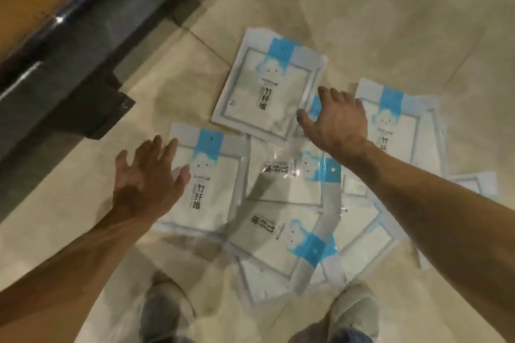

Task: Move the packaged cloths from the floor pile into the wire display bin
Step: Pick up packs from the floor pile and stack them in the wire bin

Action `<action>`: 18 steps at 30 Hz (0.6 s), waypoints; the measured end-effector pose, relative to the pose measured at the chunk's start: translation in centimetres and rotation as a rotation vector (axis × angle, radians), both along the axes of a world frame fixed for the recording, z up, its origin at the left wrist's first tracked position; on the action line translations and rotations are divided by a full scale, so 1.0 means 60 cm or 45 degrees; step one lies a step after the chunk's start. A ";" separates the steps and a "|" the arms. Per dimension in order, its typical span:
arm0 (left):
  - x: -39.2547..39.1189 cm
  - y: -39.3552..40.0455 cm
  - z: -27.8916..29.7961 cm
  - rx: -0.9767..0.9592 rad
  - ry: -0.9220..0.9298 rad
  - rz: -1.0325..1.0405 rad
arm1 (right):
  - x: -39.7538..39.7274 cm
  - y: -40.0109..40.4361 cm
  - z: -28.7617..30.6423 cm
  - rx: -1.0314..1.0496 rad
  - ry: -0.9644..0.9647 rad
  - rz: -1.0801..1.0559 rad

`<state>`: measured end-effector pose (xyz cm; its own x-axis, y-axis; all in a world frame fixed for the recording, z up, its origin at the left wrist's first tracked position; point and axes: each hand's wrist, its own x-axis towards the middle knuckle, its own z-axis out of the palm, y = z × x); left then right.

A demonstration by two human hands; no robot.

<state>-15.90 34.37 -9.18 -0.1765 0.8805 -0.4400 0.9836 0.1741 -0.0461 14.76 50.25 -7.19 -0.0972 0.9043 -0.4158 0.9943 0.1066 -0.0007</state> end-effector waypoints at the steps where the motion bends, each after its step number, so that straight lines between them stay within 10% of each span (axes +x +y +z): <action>1: 0.000 -0.004 -0.029 0.010 -0.014 0.017 | -0.012 0.010 -0.031 0.026 0.017 -0.020; 11: 0.020 -0.005 -0.090 -0.005 -0.331 0.734 | -0.086 0.073 -0.130 0.009 0.185 -0.790; 18: -0.015 -0.006 -0.062 0.099 -0.827 1.021 | -0.044 0.068 -0.110 -0.012 1.035 -1.252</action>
<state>-16.77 34.02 -12.89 -0.4727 0.6392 -0.6066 0.4087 0.7689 0.4916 12.14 54.32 -13.77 0.3802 0.7371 -0.5586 0.3668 -0.6747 -0.6406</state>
